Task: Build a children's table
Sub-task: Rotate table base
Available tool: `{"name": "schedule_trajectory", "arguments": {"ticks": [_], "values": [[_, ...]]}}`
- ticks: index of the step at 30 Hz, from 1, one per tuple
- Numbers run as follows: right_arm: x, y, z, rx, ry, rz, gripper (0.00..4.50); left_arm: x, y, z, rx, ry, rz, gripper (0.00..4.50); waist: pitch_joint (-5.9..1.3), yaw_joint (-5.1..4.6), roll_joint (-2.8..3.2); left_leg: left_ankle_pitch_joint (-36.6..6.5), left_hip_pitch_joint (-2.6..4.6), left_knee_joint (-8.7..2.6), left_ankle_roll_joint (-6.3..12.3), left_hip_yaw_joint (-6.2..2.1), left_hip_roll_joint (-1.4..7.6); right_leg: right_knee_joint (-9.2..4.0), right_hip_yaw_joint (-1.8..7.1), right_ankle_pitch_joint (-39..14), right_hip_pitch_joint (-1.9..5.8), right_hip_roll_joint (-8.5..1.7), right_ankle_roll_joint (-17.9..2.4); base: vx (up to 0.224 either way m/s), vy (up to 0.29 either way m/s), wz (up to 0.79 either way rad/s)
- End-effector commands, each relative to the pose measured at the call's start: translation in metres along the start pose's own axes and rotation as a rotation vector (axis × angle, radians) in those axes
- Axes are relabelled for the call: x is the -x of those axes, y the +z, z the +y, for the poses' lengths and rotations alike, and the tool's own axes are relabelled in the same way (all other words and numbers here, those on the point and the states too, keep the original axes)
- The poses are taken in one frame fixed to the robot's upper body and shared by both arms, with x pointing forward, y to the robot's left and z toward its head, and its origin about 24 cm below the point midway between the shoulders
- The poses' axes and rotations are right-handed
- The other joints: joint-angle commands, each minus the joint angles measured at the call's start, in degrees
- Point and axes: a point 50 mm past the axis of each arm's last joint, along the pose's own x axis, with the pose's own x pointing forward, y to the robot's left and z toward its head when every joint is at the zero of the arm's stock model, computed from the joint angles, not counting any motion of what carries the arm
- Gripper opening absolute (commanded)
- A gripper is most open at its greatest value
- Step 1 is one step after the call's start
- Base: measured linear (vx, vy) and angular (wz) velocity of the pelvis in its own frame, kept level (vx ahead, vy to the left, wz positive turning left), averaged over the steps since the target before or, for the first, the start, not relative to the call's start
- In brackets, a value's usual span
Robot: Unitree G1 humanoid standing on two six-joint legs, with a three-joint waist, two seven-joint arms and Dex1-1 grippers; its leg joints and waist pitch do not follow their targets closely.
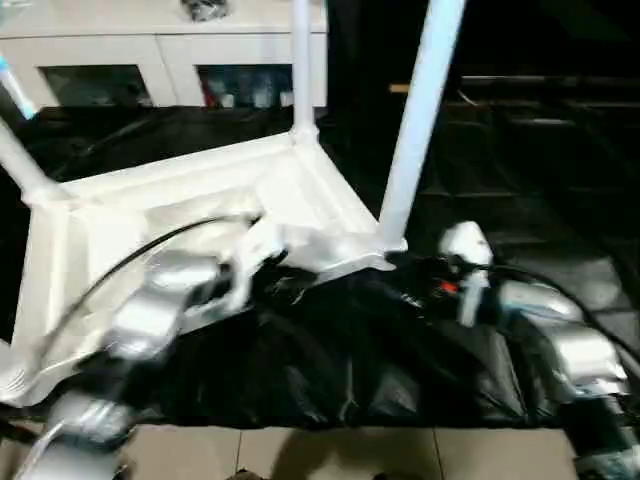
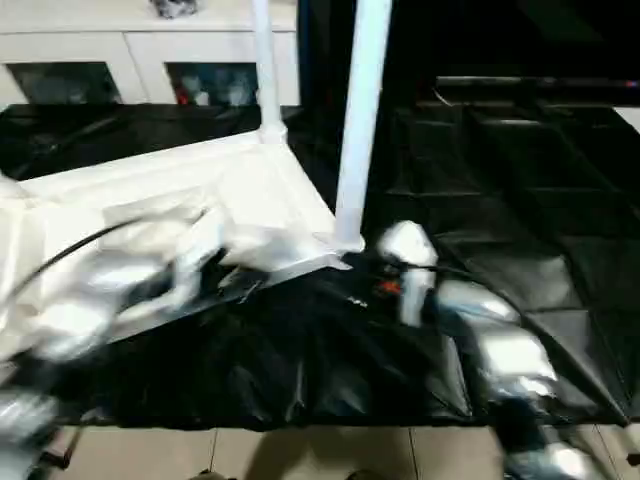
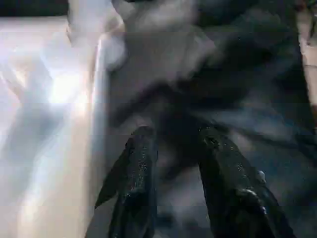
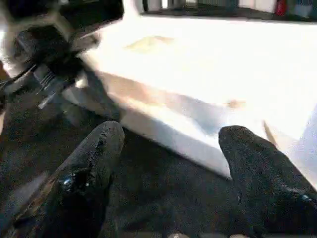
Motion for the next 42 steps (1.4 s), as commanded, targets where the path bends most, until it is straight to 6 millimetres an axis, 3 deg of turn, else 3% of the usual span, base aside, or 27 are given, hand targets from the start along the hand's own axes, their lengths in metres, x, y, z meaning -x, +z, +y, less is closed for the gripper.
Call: {"name": "schedule_trajectory", "arguments": {"ticks": [1, 2, 4, 5, 6, 7, 9, 11, 14, 19, 24, 25, 28, 29, 31, 32, 38, 42], "values": [[-0.017, 0.003, -0.001, -0.003, -0.009, -0.002, 3.51, 0.009, -0.003, -0.009, 0.001, -0.016, 0.058, 1.86, -3.3, -0.17, -0.27, -9.5, 0.79, -3.89, 2.5, -0.04, 1.68, -3.18, 2.01, -9.7, 2.73, -2.9, -14.6, 0.0, 0.0, 0.0], [-0.017, 0.003, -0.001, -0.003, -0.009, -0.002, 3.51, 0.009, -0.003, -0.009, 0.001, -0.016, 0.058, 1.86, -3.18, -0.19, -0.23, -9.2, 0.53, -4.08, 2.18, -0.05, 1.58, -3.09, 1.9, -9.7, 2.74, -2.74, -14.2, 0.0, 0.0, 0.0], [-0.023, 0.004, -0.001, -0.006, -0.01, -0.005, 3.51, 0.013, -0.005, -0.012, 0.01, -0.011, 0.084, 2.05, -3.16, -0.18, -0.1, -9.9, 0.91, -4.03, 1.66, 0.08, 1.58, -3.22, 1.95, -9.9, 2.57, -2.66, -13.9, 0.0, 0.0, 0.0], [-0.046, 0.007, 0.0, 0.005, -0.033, -0.015, 3.51, 0.021, -0.015, -0.013, 0.019, 0.057, 0.157, 2.29, -3.26, -0.01, -0.34, -9.6, 0.74, -4.06, 1.17, -0.02, 1.6, -2.9, 2.04, -8.8, 2.76, -2.83, -14.0, 0.0, 0.0, 0.0], [-0.05, 0.007, 0.0, 0.009, -0.038, -0.017, 3.51, 0.023, -0.016, -0.014, 0.021, 0.072, 0.171, 2.33, -3.23, -0.15, -0.37, -9.4, 0.71, -4.1, 0.87, 0.04, 1.42, -2.95, 1.98, -8.9, 2.71, -2.75, -13.7, 0.0, 0.0, 0.0], [-0.065, 0.008, -0.008, 0.007, -0.172, 0.002, 3.51, 0.029, -0.021, -0.014, 0.03, 0.128, 0.225, 2.39, -3.26, -0.58, -0.53, -8.3, 0.53, -4.1, 0.27, -0.05, 1.36, -2.69, 2.08, -8.6, 2.69, -2.92, -13.9, 0.0, 0.0, 0.0], [-0.07, 0.008, -0.012, 0.005, -0.225, 0.013, 3.51, 0.03, -0.022, -0.014, 0.033, 0.141, 0.237, 2.51, -3.34, -0.66, -0.34, -7.9, 0.7, -3.91, -0.15, 0.06, 1.25, -2.61, 2.15, -7.6, 2.68, -2.85, -13.9, 0.0, 0.0, 0.0], [-0.075, 0.008, -0.028, -0.06, -0.423, 0.037, 3.51, 0.033, -0.025, -0.015, 0.045, 0.169, 0.256, 2.73, -3.27, -0.72, -0.35, -7.8, 0.82, -4.0, -0.67, 0.14, 1.1, -2.64, 2.13, -7.0, 2.63, -2.6, -14.2, 0.0, 0.0, 0.0], [-0.075, 0.013, -0.042, -0.143, -0.565, -0.009, 3.51, 0.037, -0.026, -0.015, 0.034, 0.209, 0.276, 2.93, -3.35, -0.4, -0.2, -8.5, 0.86, -3.91, -1.38, 0.21, 1.05, -2.44, 2.2, -6.2, 2.66, -2.62, -14.0, 0.0, 0.0, 0.0], [-0.067, 0.017, -0.06, -0.206, -0.738, -0.057, 3.51, 0.037, -0.026, -0.012, 0.019, 0.265, 0.287, 3.36, -3.45, 0.19, -0.07, -8.2, 0.85, -3.64, -1.26, 0.36, 0.91, -2.08, 2.16, -3.5, 2.77, -2.45, -13.8, 0.0, 0.0, 0.0], [-0.053, 0.016, -0.072, -0.212, -0.845, -0.061, 3.51, 0.035, -0.029, -0.009, 0.008, 0.292, 0.306, 3.75, -3.34, 0.21, 0.04, -12.0, 0.92, -3.59, -1.88, 0.33, 0.85, -2.46, 2.15, -7.6, 2.59, -2.47, -13.0, 0.0, 0.0, 0.0], [-0.043, 0.015, -0.08, -0.213, -0.903, -0.059, 3.51, 0.032, -0.03, -0.007, -0.003, 0.309, 0.316, 3.86, -3.28, 0.33, 0.59, -12.8, 1.02, -3.62, -2.05, 0.27, 0.86, -2.5, 2.1, -8.3, 2.41, -2.38, -13.0, 0.0, 0.0, 0.0], [-0.035, 0.014, -0.086, -0.214, -0.938, -0.061, 3.51, 0.029, -0.031, -0.005, -0.011, 0.32, 0.316, 4.13, -3.23, 0.55, 0.35, -14.6, 1.26, -3.52, -2.34, 0.37, 0.89, -2.66, 2.06, -9.6, 2.17, -2.22, -12.9, 0.0, 0.0, 0.0], [-0.03, 0.013, -0.088, -0.214, -0.953, -0.06, 3.51, 0.027, -0.03, -0.005, -0.014, 0.327, 0.314, 4.13, -3.28, 0.67, 0.68, -14.6, 1.24, -3.47, -2.45, 0.3, 0.9, -2.57, 2.08, -9.4, 2.22, -2.29, -12.9, 0.0, 0.0, 0.0], [-0.026, 0.013, -0.091, -0.211, -0.968, -0.058, 3.51, 0.026, -0.03, -0.004, -0.018, 0.328, 0.314, 4.22, -3.36, 0.92, 0.41, -14.0, 1.05, -3.49, -2.42, 0.24, 0.88, -2.47, 2.02, -8.6, 2.46, -2.19, -12.6, 0.0, 0.0, 0.0], [-0.017, 0.012, -0.095, -0.205, -0.999, -0.056, 3.51, 0.025, -0.031, -0.004, -0.026, 0.329, 0.321, 4.35, -3.46, 1.17, 0.72, -13.2, 1.01, -3.41, -2.43, 0.2, 0.81, -2.29, 1.96, -7.6, 2.48, -2.18, -12.7, 0.0, 0.0, 0.0], [0.007, 0.009, -0.106, -0.182, -1.074, -0.048, 3.51, 0.021, -0.033, -0.002, -0.057, 0.368, 0.314, 4.48, -3.78, 1.45, 0.36, -10.0, 0.51, -3.0, -1.35, 0.27, 0.62, -1.83, 1.81, -2.6, 3.0, -2.1, -13.6, 0.0, 0.0, 0.0], [0.021, 0.009, -0.111, -0.158, -1.099, -0.053, 3.51, 0.016, -0.033, -0.001, -0.062, 0.423, 0.245, 4.48, -3.8, 1.46, 0.25, -9.8, 0.34, -2.82, -0.65, 0.34, 0.56, -1.93, 1.73, -2.8, 3.16, -2.11, -14.0, 0.0, 0.0, 0.0]]}}
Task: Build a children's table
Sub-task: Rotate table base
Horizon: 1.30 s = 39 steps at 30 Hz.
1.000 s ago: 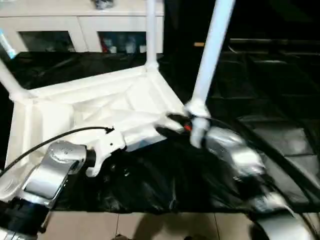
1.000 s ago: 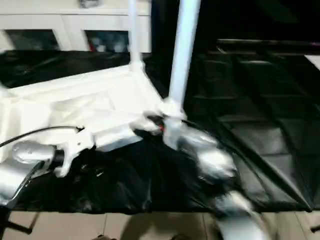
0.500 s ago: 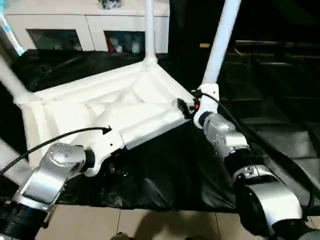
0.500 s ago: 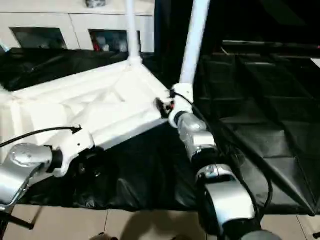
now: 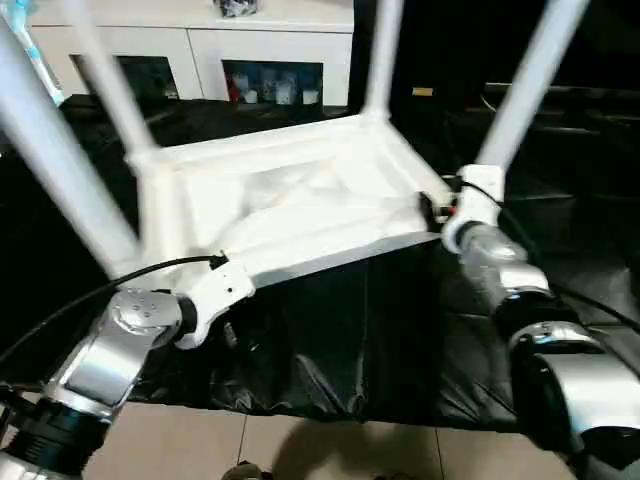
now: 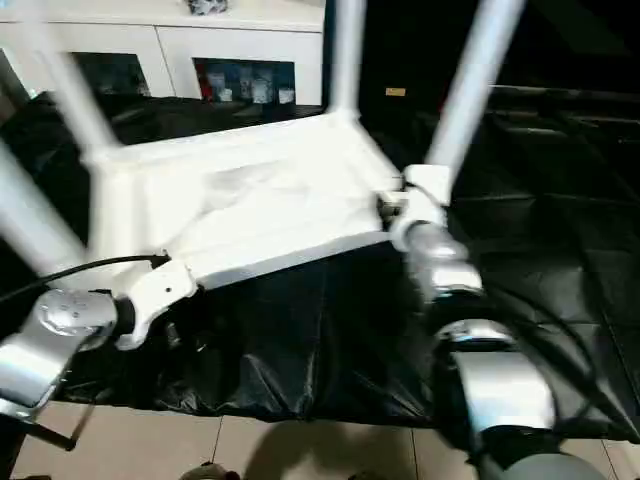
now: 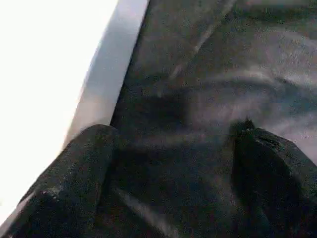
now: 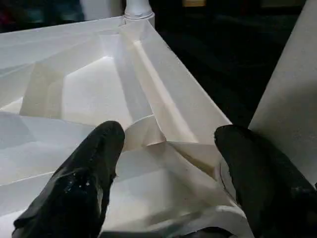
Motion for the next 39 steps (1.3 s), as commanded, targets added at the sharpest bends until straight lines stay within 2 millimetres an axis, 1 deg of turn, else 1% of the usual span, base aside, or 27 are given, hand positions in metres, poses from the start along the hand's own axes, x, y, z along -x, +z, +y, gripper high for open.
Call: {"name": "schedule_trajectory", "arguments": {"ticks": [1, 3, 4, 5, 6, 7, 8, 9, 10, 12, 13, 14, 15, 18, 19, 20, 21, 22, 24, 25, 26, 27, 29, 32, 35, 37, 39], "values": [[0.003, 0.004, -0.014, 0.015, -0.034, -0.035, 3.51, 0.002, 0.003, 0.003, 0.009, 0.061, -0.074, 4.48, -4.29, -0.54, 0.72, -10.4, 0.43, -3.41, 0.14, 0.2, 0.36, -2.99, 1.64, -3.2, 3.42, -2.29, -14.1, 0.0, 0.0, 0.0], [0.004, 0.006, -0.015, 0.043, -0.001, -0.055, 3.51, 0.003, 0.008, 0.0, 0.06, 0.103, -0.189, 4.48, -4.25, -0.72, 0.56, -10.5, 0.25, -3.36, 0.47, 0.24, 0.36, -3.04, 1.64, -3.4, 3.53, -2.27, -14.3, 0.0, 0.0, 0.0], [0.006, 0.007, -0.014, 0.059, 0.055, -0.066, 3.51, 0.006, 0.012, -0.005, 0.101, 0.131, -0.278, 4.48, -4.29, -0.52, 2.67, -11.0, 0.49, -3.3, 0.31, -0.01, 0.41, -2.95, 1.5, -3.6, 3.28, -2.37, -14.4, 0.0, 0.0, 0.0], [0.006, 0.007, -0.014, 0.059, 0.055, -0.066, 3.51, 0.006, 0.012, -0.005, 0.101, 0.131, -0.278, 4.48, -4.24, -0.86, 1.84, -11.6, 0.52, -3.27, 0.84, 0.26, 0.54, -3.44, 1.47, -2.7, 3.26, -2.16, -14.4, 0.0, 0.0, 0.0], [0.007, 0.006, -0.012, 0.057, 0.102, -0.062, 3.51, 0.008, 0.013, -0.007, 0.13, 0.152, -0.31, 4.48, -4.23, -0.99, 1.25, -11.2, 0.26, -3.31, 0.91, 0.19, 0.59, -3.28, 1.46, -1.9, 3.52, -2.14, -14.6, 0.0, 0.0, 0.0], [0.011, 0.005, -0.008, 0.061, 0.173, -0.073, 3.51, 0.011, 0.014, -0.011, 0.179, 0.205, -0.353, 4.48, -4.36, -1.11, 1.45, -10.7, 0.07, -3.14, 2.24, 0.18, 0.45, -3.12, 1.38, -0.9, 3.74, -2.0, -14.9, 0.0, 0.0, 0.0], [0.013, 0.004, -0.007, 0.073, 0.2, -0.076, 3.51, 0.013, 0.014, -0.013, 0.206, 0.236, -0.369, 4.48, -4.33, -1.13, 1.34, -10.2, -0.01, -3.08, 2.79, 0.16, 0.49, -3.06, 1.41, -0.5, 3.83, -2.02, -15.0, 0.0, 0.0, 0.0], [0.015, 0.003, -0.007, 0.082, 0.213, -0.076, 3.51, 0.014, 0.014, -0.015, 0.22, 0.254, -0.377, 4.48, -4.25, -1.21, 1.56, -9.7, -0.13, -3.1, 3.56, 0.1, 0.58, -3.26, 1.35, -1.1, 3.84, -2.14, -14.9, 0.0, 0.0, 0.0], [0.02, 0.001, -0.006, 0.107, 0.237, -0.076, 3.51, 0.018, 0.015, -0.017, 0.256, 0.318, -0.409, 4.48, -4.18, -1.37, 1.71, -10.1, -0.07, -3.12, 3.88, 0.13, 0.54, -3.49, 1.24, -3.4, 3.72, -2.03, -14.8, 0.0, 0.0, 0.0], [0.025, -0.001, -0.005, 0.118, 0.258, -0.077, 3.51, 0.021, 0.016, -0.02, 0.273, 0.367, -0.429, 4.48, -4.0, -1.59, 1.71, -11.2, -0.04, -3.26, 3.72, 0.08, 0.64, -3.96, 1.2, -6.8, 3.69, -2.02, -13.8, 0.0, 0.0, 0.0], [0.028, -0.002, -0.005, 0.121, 0.269, -0.076, 3.51, 0.023, 0.016, -0.023, 0.28, 0.391, -0.435, 4.48, -4.03, -1.59, 1.73, -11.2, -0.03, -3.25, 3.7, 0.01, 0.69, -3.97, 1.21, -7.3, 3.68, -2.02, -13.5, 0.0, 0.0, 0.0], [0.032, -0.003, -0.004, 0.124, 0.28, -0.074, 3.51, 0.024, 0.016, -0.025, 0.286, 0.415, -0.437, 4.48, -3.8, -1.76, 1.77, -12.0, -0.09, -3.4, 3.62, 0.02, 0.66, -4.28, 1.19, -9.4, 3.5, -1.9, -12.7, 0.0, 0.0, 0.0], [0.038, -0.006, -0.001, 0.13, 0.312, -0.066, 3.51, 0.027, 0.015, -0.03, 0.306, 0.46, -0.437, 4.48, -3.76, -1.83, 1.99, -13.1, 0.01, -3.52, 3.24, -0.08, 0.74, -4.51, 1.2, -11.8, 3.4, -1.99, -11.9, 0.0, 0.0, 0.0], [0.052, -0.01, 0.004, 0.146, 0.359, -0.048, 3.51, 0.032, 0.013, -0.036, 0.329, 0.568, -0.419, 4.48, -3.68, -2.04, 1.98, -13.9, -0.07, -3.64, 2.98, -0.22, 0.82, -4.86, 1.27, -13.0, 3.34, -1.82, -9.9, 0.0, 0.0, 0.0], [0.057, -0.011, 0.005, 0.152, 0.366, -0.04, 3.78, 0.034, 0.012, -0.038, 0.339, 0.605, -0.414, 4.5, -3.68, -2.08, 1.99, -14.0, -0.07, -3.64, 2.99, -0.2, 0.76, -5.01, 1.3, -13.4, 3.26, -1.72, -9.2, 0.0, 0.0, 0.0], [0.06, -0.012, 0.005, 0.173, 0.354, -0.044, 3.78, 0.036, 0.011, -0.039, 0.367, 0.639, -0.406, 4.5, -3.67, -2.09, 2.12, -14.1, -0.1, -3.68, 2.94, -0.29, 0.73, -5.04, 1.27, -14.0, 3.19, -1.78, -9.1, 0.0, 0.0, 0.0], [0.063, -0.013, 0.006, 0.184, 0.353, -0.048, 3.85, 0.038, 0.01, -0.04, 0.393, 0.677, -0.405, 4.5, -3.45, -2.2, 2.01, -15.2, -0.07, -3.83, 2.64, -0.21, 0.79, -5.39, 1.24, -15.9, 3.02, -1.7, -8.6, 0.0, 0.0, 0.0], [0.07, -0.015, 0.008, 0.17, 0.378, -0.034, 3.85, 0.042, 0.008, -0.042, 0.429, 0.753, -0.396, 4.5, -3.34, -2.27, 2.17, -16.3, -0.01, -3.81, 2.37, -0.26, 0.67, -5.55, 1.22, -17.7, 2.86, -1.68, -8.2, 0.0, 0.0, 0.0], [0.075, -0.017, 0.011, 0.151, 0.38, -0.017, 4.04, 0.046, 0.005, -0.044, 0.457, 0.835, -0.389, 4.5, -3.26, -2.34, 2.12, -17.0, -0.02, -3.91, 2.27, -0.34, 0.77, -5.69, 1.22, -18.4, 2.9, -1.6, -7.5, 0.0, 0.0, 0.0], [0.076, -0.017, 0.011, 0.15, 0.38, -0.017, 4.27, 0.046, 0.005, -0.044, 0.458, 0.839, -0.389, 4.5, -3.19, -2.42, 1.98, -17.7, -0.09, -3.92, 2.27, -0.37, 0.65, -5.94, 1.18, -19.8, 2.81, -1.58, -6.7, 0.0, 0.0, 0.0], [0.079, -0.019, 0.013, 0.146, 0.389, 0.0, 4.27, 0.049, 0.004, -0.046, 0.477, 0.884, -0.376, 4.5, -3.22, -2.54, 2.19, -18.1, 0.01, -3.86, 2.2, -0.4, 0.49, -6.16, 1.12, -21.3, 2.58, -1.56, -5.9, 0.0, 0.0, 0.0], [0.082, -0.02, 0.016, 0.151, 0.4, 0.012, 4.27, 0.051, 0.002, -0.046, 0.489, 0.936, -0.363, 4.5, -3.09, -2.73, 2.15, -18.4, -0.13, -3.94, 2.08, -0.49, 0.52, -6.27, 1.09, -21.8, 2.62, -1.44, -5.3, 0.0, 0.0, 0.0], [0.086, -0.022, 0.019, 0.153, 0.417, 0.023, 4.44, 0.053, 0.001, -0.047, 0.514, 0.988, -0.346, 4.5, -3.2, -2.79, 2.25, -18.2, -0.2, -3.9, 2.07, -0.62, 0.46, -6.35, 1.05, -22.3, 2.55, -1.61, -4.5, 0.0, 0.0, 0.0], [0.093, -0.026, 0.028, 0.133, 0.47, 0.057, 4.44, 0.055, -0.004, -0.05, 0.586, 1.045, -0.321, 4.5, -3.22, -3.06, 2.13, -17.3, -0.57, -3.91, 2.31, -0.7, 0.45, -6.28, 1.04, -21.1, 2.69, -1.54, -4.3, 0.0, 0.0, 0.0], [0.096, -0.029, 0.033, 0.141, 0.492, 0.083, 4.44, 0.056, -0.007, -0.049, 0.606, 1.077, -0.299, 4.5, -3.36, -3.11, 2.17, -16.6, -0.69, -3.7, 2.62, -0.77, 0.32, -6.49, 1.02, -22.9, 2.55, -1.7, -3.5, 0.0, 0.0, 0.0], [0.098, -0.035, 0.036, 0.163, 0.484, 0.125, 4.44, 0.058, -0.01, -0.046, 0.633, 1.135, -0.276, 4.5, -3.4, -3.15, 2.34, -15.7, -0.85, -3.63, 2.66, -0.83, 0.35, -6.45, 1.02, -22.1, 2.52, -1.67, -3.5, 0.0, 0.0, 0.0], [0.099, -0.037, 0.036, 0.162, 0.481, 0.137, 4.44, 0.059, -0.011, -0.046, 0.642, 1.152, -0.271, 4.5, -3.45, -3.23, 2.5, -15.7, -0.72, -3.52, 2.62, -0.81, 0.27, -6.46, 0.92, -21.7, 2.47, -1.51, -3.7, 0.0, 0.0, 0.0]]}}
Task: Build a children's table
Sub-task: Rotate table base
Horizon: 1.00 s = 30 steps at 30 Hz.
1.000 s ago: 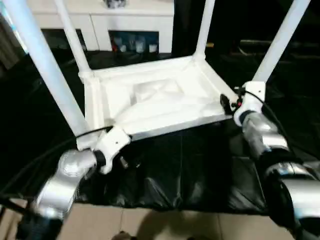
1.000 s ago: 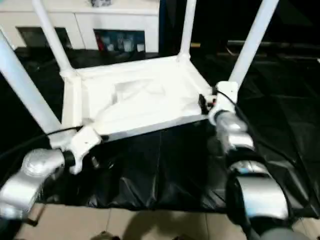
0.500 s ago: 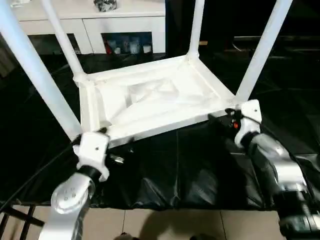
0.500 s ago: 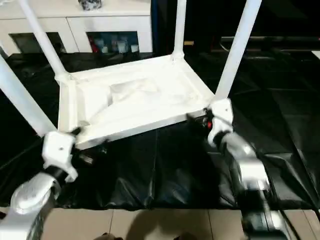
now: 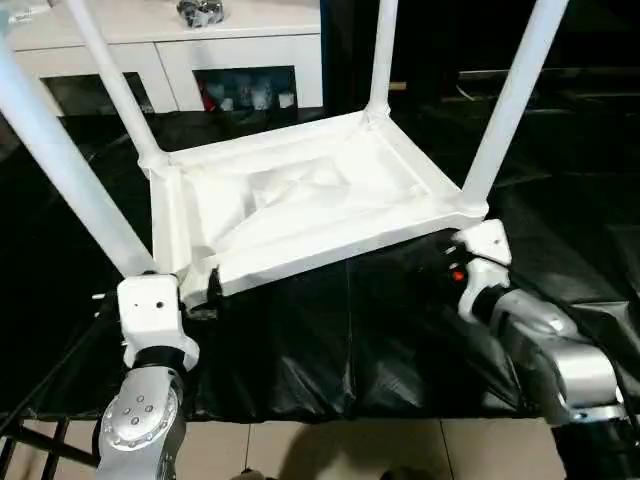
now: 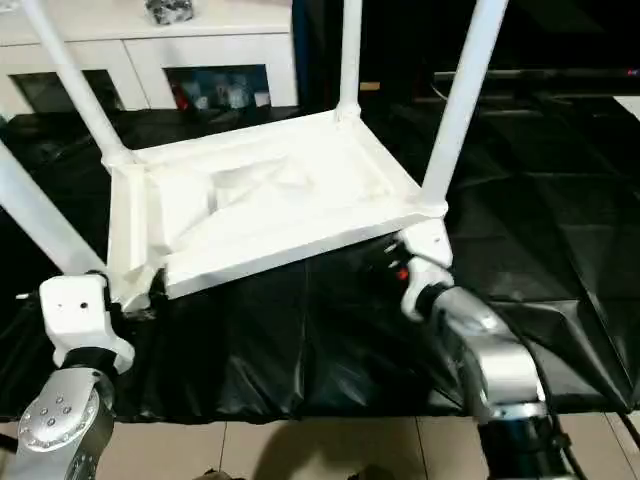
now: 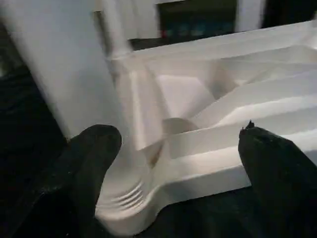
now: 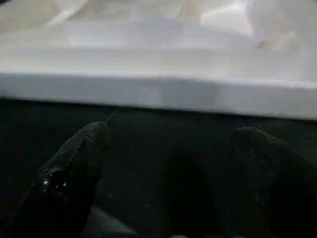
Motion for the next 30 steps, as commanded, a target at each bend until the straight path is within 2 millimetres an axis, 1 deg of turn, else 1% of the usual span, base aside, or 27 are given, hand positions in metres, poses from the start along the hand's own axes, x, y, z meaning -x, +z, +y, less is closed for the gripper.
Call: {"name": "schedule_trajectory", "arguments": {"ticks": [1, 2, 3, 4, 6, 8, 9, 10, 11, 12, 13, 14, 15, 16, 17, 18, 19, 20, 21, 22, 23, 24, 25, 27, 28, 29, 30], "values": [[0.001, 0.001, 0.006, 0.004, 0.02, 0.007, 4.44, 0.001, 0.0, 0.009, 0.01, 0.09, 0.009, 4.5, -2.93, 0.19, -0.34, -15.2, -0.03, -3.64, 2.5, -0.26, 0.21, -6.11, 1.34, -20.9, 2.36, -1.76, -4.3, 0.0, 0.0, 0.0], [0.002, 0.001, 0.007, 0.008, 0.025, 0.008, 4.44, 0.003, 0.001, 0.009, 0.017, 0.092, 0.009, 4.5, -2.88, 0.25, -0.15, -15.3, 0.02, -3.7, 2.54, -0.29, 0.27, -6.12, 1.3, -20.9, 2.3, -1.75, -4.4, 0.0, 0.0, 0.0], [0.003, 0.001, 0.009, 0.01, 0.039, 0.008, 4.44, 0.006, 0.001, 0.008, 0.027, 0.087, 0.011, 4.5, -2.97, 0.37, -0.14, -15.0, -0.06, -3.74, 2.55, -0.35, 0.36, -6.05, 1.31, -20.3, 2.45, -1.87, -4.3, 0.0, 0.0, 0.0], [0.004, 0.001, 0.01, 0.017, 0.047, 0.008, 4.44, 0.008, 0.001, 0.006, 0.036, 0.079, 0.017, 4.5, -3.15, 0.59, -0.06, -14.3, 0.01, -3.7, 2.6, -0.38, 0.54, -5.93, 1.35, -18.7, 2.47, -1.95, -4.7, 0.0, 0.0, 0.0], [0.004, 0.001, 0.01, 0.02, 0.051, 0.01, 4.44, 0.01, 0.001, 0.004, 0.049, 0.06, 0.02, 4.5, -3.19, 0.62, 0.11, -13.8, -0.08, -3.77, 2.82, -0.42, 0.64, -5.76, 1.24, -16.2, 2.61, -1.98, -5.8, 0.0, 0.0, 0.0], [0.005, 0.0, 0.011, 0.027, 0.051, 0.018, 4.44, 0.01, -0.001, 0.004, 0.062, 0.056, 0.033, 4.5, -3.14, 0.65, 0.09, -14.2, -0.08, -3.77, 2.83, -0.34, 0.54, -5.75, 1.17, -16.1, 2.64, -1.98, -6.2, 0.0, 0.0, 0.0], [0.005, 0.0, 0.011, 0.028, 0.052, 0.02, 4.44, 0.008, -0.002, 0.006, 0.067, 0.068, 0.036, 4.5, -3.2, 0.68, 0.19, -14.1, -0.06, -3.8, 2.77, -0.37, 0.58, -5.7, 1.16, -15.9, 2.71, -2.06, -6.2, 0.0, 0.0, 0.0], [0.004, 0.0, 0.012, 0.027, 0.054, 0.019, 4.44, 0.002, -0.002, 0.009, 0.071, 0.08, 0.028, 4.5, -3.2, 0.67, 0.23, -14.0, -0.04, -3.75, 2.72, -0.36, 0.53, -5.7, 1.15, -15.8, 2.71, -2.05, -6.3, 0.0, 0.0, 0.0], [0.004, 0.0, 0.012, 0.026, 0.054, 0.017, 4.44, -0.003, -0.002, 0.012, 0.079, 0.079, 0.012, 4.5, -3.18, 0.72, -0.4, -14.0, -0.1, -3.81, 2.79, -0.33, 0.47, -5.67, 1.13, -16.2, 2.8, -2.14, -6.3, 0.0, 0.0, 0.0], [0.003, 0.0, 0.013, 0.025, 0.054, 0.017, 4.44, -0.009, -0.001, 0.013, 0.093, 0.062, -0.001, 4.5, -3.13, 0.68, -0.81, -14.3, -0.04, -3.73, 2.85, -0.17, 0.32, -6.01, 1.11, -17.6, 2.66, -2.05, -5.9, 0.0, 0.0, 0.0], [0.002, 0.0, 0.013, 0.022, 0.056, 0.017, 4.44, -0.017, 0.0, 0.013, 0.107, 0.024, -0.019, 4.5, -3.22, 0.88, -0.59, -14.2, 0.17, -3.72, 2.69, -0.24, 0.23, -6.05, 1.12, -18.9, 2.68, -2.21, -5.4, 0.0, 0.0, 0.0], [0.001, 0.0, 0.013, 0.022, 0.055, 0.019, 4.44, -0.024, 0.002, 0.013, 0.113, -0.007, -0.042, 4.5, -3.25, 0.95, -0.4, -13.8, 0.22, -3.71, 2.55, -0.25, 0.27, -5.99, 1.18, -18.8, 2.61, -2.28, -5.4, 0.0, 0.0, 0.0], [0.001, 0.0, 0.013, 0.022, 0.056, 0.02, 4.44, -0.029, 0.003, 0.014, 0.116, -0.025, -0.057, 4.5, -3.27, 1.05, -0.56, -13.4, 0.16, -3.72, 2.56, -0.33, 0.25, -6.0, 1.15, -18.4, 2.63, -2.27, -5.3, 0.0, 0.0, 0.0], [-0.002, -0.001, 0.013, 0.02, 0.056, 0.024, 4.44, -0.04, 0.004, 0.019, 0.091, -0.012, -0.056, 4.5, -3.51, 1.18, -0.45, -12.3, 0.17, -3.76, 2.46, -0.49, 0.34, -5.58, 1.19, -16.1, 2.73, -2.23, -5.3, 0.0, 0.0, 0.0], [-0.005, -0.001, 0.013, 0.019, 0.052, 0.03, 4.44, -0.055, 0.003, 0.029, 0.077, 0.033, -0.036, 4.5, -3.58, 1.21, -0.14, -11.9, 0.24, -3.65, 2.28, -0.46, 0.22, -5.36, 1.18, -14.9, 2.64, -2.11, -5.4, 0.0, 0.0, 0.0], [-0.007, -0.001, 0.013, 0.02, 0.048, 0.032, 4.44, -0.06, 0.004, 0.034, 0.077, 0.053, -0.029, 4.5, -3.82, 1.17, 0.14, -10.7, 0.42, -3.46, 2.06, -0.5, 0.03, -4.91, 1.13, -11.6, 2.71, -2.04, -6.3, 0.0, 0.0, 0.0], [-0.007, -0.001, 0.013, 0.02, 0.048, 0.032, 4.44, -0.06, 0.004, 0.034, 0.077, 0.054, -0.029, 4.5, -3.79, 1.05, -0.03, -10.3, 0.24, -3.45, 2.01, -0.52, 0.0, -4.8, 1.13, -10.2, 2.92, -2.07, -6.7, 0.0, 0.0, 0.0], [-0.01, -0.002, 0.012, 0.011, 0.045, 0.043, 4.44, -0.069, 0.005, 0.04, 0.09, 0.064, -0.021, 4.5, -3.93, 0.98, 0.18, -9.5, 0.19, -3.48, 1.73, -0.67, 0.21, -4.38, 1.07, -8.0, 3.28, -2.3, -7.6, 0.0, 0.0, 0.0], [-0.01, -0.002, 0.012, 0.011, 0.045, 0.043, 4.44, -0.069, 0.005, 0.04, 0.09, 0.064, -0.021, 4.5, -4.01, 0.79, 0.13, -9.4, 0.32, -3.31, 1.87, -0.54, 0.08, -4.32, 1.08, -7.2, 3.2, -2.31, -8.5, 0.0, 0.0, 0.0], [-0.012, -0.003, 0.012, 0.01, 0.04, 0.051, 4.44, -0.073, 0.004, 0.04, 0.094, 0.044, -0.013, 4.5, -4.15, 0.82, 0.28, -8.2, 0.31, -3.22, 2.19, -0.56, 0.28, -4.08, 1.13, -5.1, 3.39, -2.45, -9.4, 0.0, 0.0, 0.0], [-0.015, -0.004, 0.01, 0.007, 0.034, 0.062, 4.44, -0.078, 0.007, 0.04, 0.11, 0.002, -0.029, 4.5, -4.12, 0.84, 0.25, -7.7, 0.22, -3.12, 2.45, -0.48, 0.09, -4.16, 1.08, -5.0, 3.33, -2.42, -9.7, 0.0, 0.0, 0.0], [-0.018, -0.004, 0.009, 0.015, 0.033, 0.066, 4.44, -0.082, 0.009, 0.04, 0.111, -0.058, -0.044, 4.5, -4.2, 0.96, 0.3, -8.3, 0.46, -3.09, 2.67, -0.35, -0.15, -4.33, 1.02, -6.1, 3.1, -2.39, -10.1, 0.0, 0.0, 0.0], [-0.02, -0.004, 0.009, 0.022, 0.033, 0.068, 4.44, -0.085, 0.01, 0.039, 0.11, -0.099, -0.058, 4.5, -4.13, 0.99, 0.31, -9.0, 0.43, -3.26, 2.45, -0.39, 0.14, -4.28, 1.06, -6.7, 3.21, -2.56, -10.4, 0.0, 0.0, 0.0], [-0.028, -0.003, 0.006, 0.029, 0.023, 0.062, 4.44, -0.089, 0.011, 0.038, 0.186, -0.25, -0.097, 4.5, -4.11, 1.09, -0.01, -10.0, 0.5, -3.31, 2.0, -0.26, 0.11, -4.3, 1.12, -8.1, 3.15, -2.74, -10.5, 0.0, 0.0, 0.0], [-0.031, -0.001, 0.005, 0.027, 0.022, 0.056, 4.44, -0.088, 0.011, 0.037, 0.216, -0.305, -0.111, 4.5, -4.02, 1.24, 0.08, -10.8, 0.62, -3.39, 1.56, -0.18, 0.15, -4.29, 1.18, -9.2, 2.99, -2.88, -11.1, 0.0, 0.0, 0.0], [-0.034, -0.001, 0.004, 0.021, 0.02, 0.053, 4.44, -0.086, 0.013, 0.035, 0.246, -0.373, -0.146, 4.5, -4.02, 1.24, 0.08, -10.8, 0.62, -3.39, 1.56, -0.18, 0.15, -4.29, 1.18, -9.2, 2.99, -2.88, -11.1, 0.0, 0.0, 0.0], [-0.037, 0.0, 0.002, 0.013, 0.018, 0.051, 4.44, -0.083, 0.012, 0.031, 0.27, -0.46, -0.147, 4.5, -4.04, 1.45, -0.3, -11.0, 0.64, -3.49, 1.39, -0.14, 0.42, -4.12, 1.31, -9.5, 3.05, -3.09, -11.6, 0.0, 0.0, 0.0]]}}
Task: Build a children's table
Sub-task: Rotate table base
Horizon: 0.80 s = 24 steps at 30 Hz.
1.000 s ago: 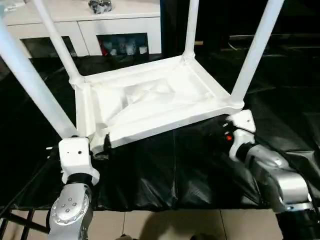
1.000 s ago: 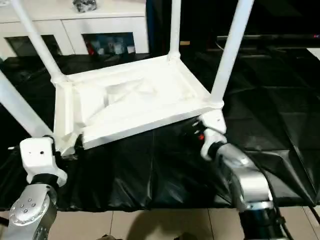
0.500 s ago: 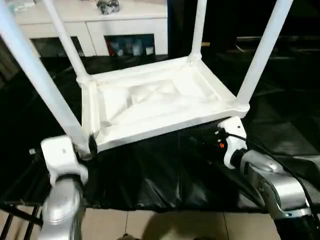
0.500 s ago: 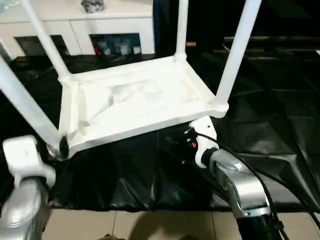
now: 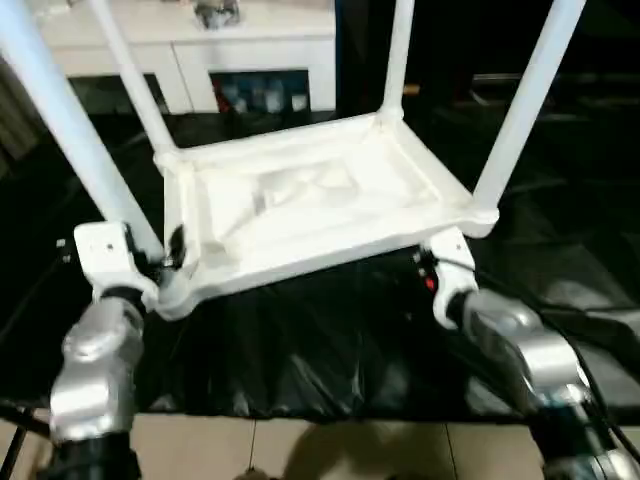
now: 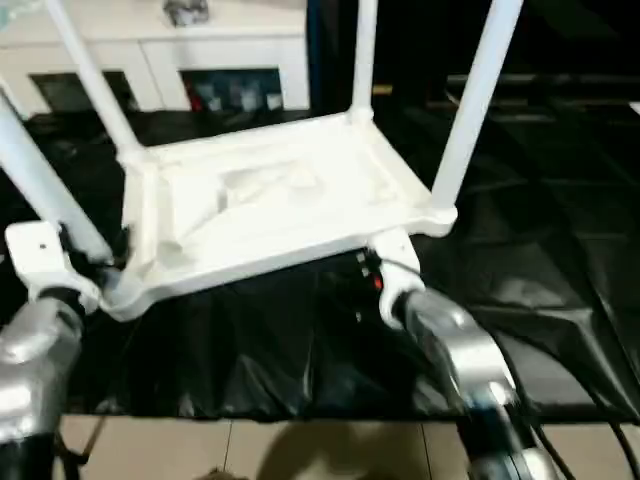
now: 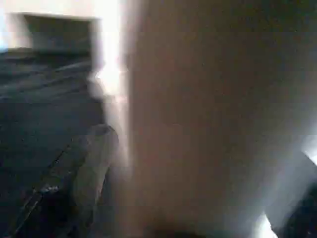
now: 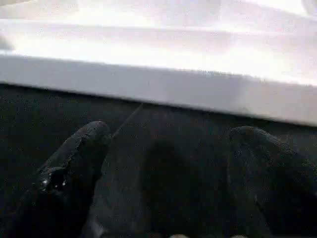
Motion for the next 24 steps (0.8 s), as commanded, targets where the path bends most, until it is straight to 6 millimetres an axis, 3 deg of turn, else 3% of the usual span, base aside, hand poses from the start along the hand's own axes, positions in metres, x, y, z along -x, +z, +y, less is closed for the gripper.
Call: {"name": "schedule_trajectory", "arguments": {"ticks": [1, 3, 4, 6, 7, 8, 10, 13, 16, 18, 20, 21, 22, 24], "values": [[-0.006, 0.003, -0.003, -0.004, -0.008, -0.013, 4.44, 0.003, -0.001, -0.009, 0.059, -0.195, -0.004, 4.5, -3.56, 0.18, -0.33, -11.0, 0.77, -3.87, 1.23, 0.08, 0.54, -3.59, 1.89, -9.7, 2.57, -2.73, -11.5, 0.0, 0.0, 0.0], [-0.012, 0.004, -0.005, -0.015, -0.005, -0.01, 4.44, 0.007, -0.004, -0.019, 0.107, -0.357, 0.038, 4.5, -3.57, 0.34, -0.96, -9.9, 0.92, -3.85, 1.77, 0.34, 0.64, -3.45, 1.98, -8.5, 2.5, -2.61, -11.9, 0.0, 0.0, 0.0], [-0.016, 0.004, -0.005, -0.021, 0.003, -0.003, 4.44, 0.011, -0.005, -0.025, 0.131, -0.456, 0.058, 4.5, -3.75, 0.63, -0.83, -8.9, 0.92, -3.83, 1.94, 0.25, 0.66, -2.95, 1.97, -7.9, 2.64, -2.96, -12.7, 0.0, 0.0, 0.0], [-0.02, 0.002, -0.005, -0.023, 0.01, 0.009, 4.44, 0.013, -0.006, -0.029, 0.155, -0.524, 0.068, 4.5, -3.44, 0.72, -0.7, -9.1, 1.16, -3.88, 1.92, 0.55, 0.81, -3.16, 2.0, -8.1, 2.28, -2.54, -12.9, 0.0, 0.0, 0.0], [-0.026, -0.002, -0.006, -0.017, 0.023, 0.041, 4.44, 0.015, -0.007, -0.034, 0.209, -0.621, 0.076, 4.5, -3.5, 0.75, -1.58, -9.1, 0.99, -3.86, 1.87, 0.67, 0.7, -2.89, 2.02, -7.9, 2.61, -2.71, -13.1, 0.0, 0.0, 0.0], [-0.028, -0.004, -0.005, -0.01, 0.028, 0.056, 4.44, 0.016, -0.007, -0.038, 0.225, -0.678, 0.087, 4.5, -3.51, 0.89, -1.36, -8.8, 0.9, -3.97, 1.76, 0.61, 0.7, -2.81, 1.98, -8.0, 2.76, -2.72, -13.1, 0.0, 0.0, 0.0], [-0.033, -0.008, -0.004, 0.002, 0.037, 0.081, 4.44, 0.02, -0.009, -0.046, 0.256, -0.779, 0.125, 4.5, -3.38, 0.85, -1.61, -9.5, 1.11, -4.08, 1.39, 0.72, 0.83, -2.83, 2.04, -8.9, 2.63, -2.73, -13.2, 0.0, 0.0, 0.0], [-0.04, -0.009, 0.002, 0.002, 0.051, 0.089, 4.44, 0.027, -0.007, -0.068, 0.305, -0.961, 0.178, 4.5, -3.0, 0.4, -2.19, -11.8, 1.1, -4.36, 0.58, 0.72, 0.88, -3.06, 2.23, -11.5, 2.68, -2.83, -12.5, 0.0, 0.0, 0.0], [-0.046, -0.006, 0.009, 0.004, 0.074, 0.081, 4.44, 0.031, -0.003, -0.083, 0.336, -1.076, 0.192, 4.5, -2.8, 0.02, -2.2, -14.8, 1.37, -4.66, -0.68, 0.54, 0.92, -3.29, 2.31, -14.3, 2.72, -2.83, -12.1, 0.0, 0.0, 0.0], [-0.049, -0.005, 0.014, 0.008, 0.094, 0.079, 4.44, 0.033, -0.001, -0.091, 0.339, -1.125, 0.199, 4.5, -2.59, -0.74, -2.69, -16.0, 1.29, -4.82, -1.14, 0.46, 0.78, -3.37, 2.39, -15.0, 2.85, -2.65, -11.9, 0.0, 0.0, 0.0], [-0.053, -0.004, 0.019, 0.016, 0.116, 0.078, 4.44, 0.033, 0.0, -0.098, 0.332, -1.164, 0.202, 4.5, -2.64, -1.33, -2.86, -15.8, 1.14, -4.79, -0.99, 0.4, 0.66, -3.43, 2.44, -15.0, 2.99, -2.62, -11.9, 0.0, 0.0, 0.0], [-0.056, -0.004, 0.024, 0.02, 0.134, 0.079, 4.44, 0.031, 0.0, -0.103, 0.319, -1.18, 0.2, 4.5, -2.64, -1.45, -3.36, -15.8, 1.22, -4.76, -0.78, 0.48, 0.71, -3.53, 2.49, -15.2, 2.89, -2.58, -11.8, 0.0, 0.0, 0.0], [-0.058, -0.004, 0.028, 0.027, 0.149, 0.08, 4.44, 0.029, 0.001, -0.108, 0.31, -1.191, 0.193, 4.5, -2.64, -1.75, -3.08, -15.6, 1.2, -4.69, -0.76, 0.45, 0.66, -3.54, 2.55, -16.1, 2.86, -2.69, -12.0, 0.0, 0.0, 0.0], [-0.063, -0.005, 0.038, 0.048, 0.183, 0.084, 4.44, 0.025, 0.003, -0.12, 0.316, -1.229, 0.19, 4.5, -2.63, -2.06, -3.51, -15.5, 1.19, -4.65, -0.74, 0.46, 0.68, -3.54, 2.58, -16.1, 2.89, -2.61, -12.0, 0.0, 0.0, 0.0]]}}
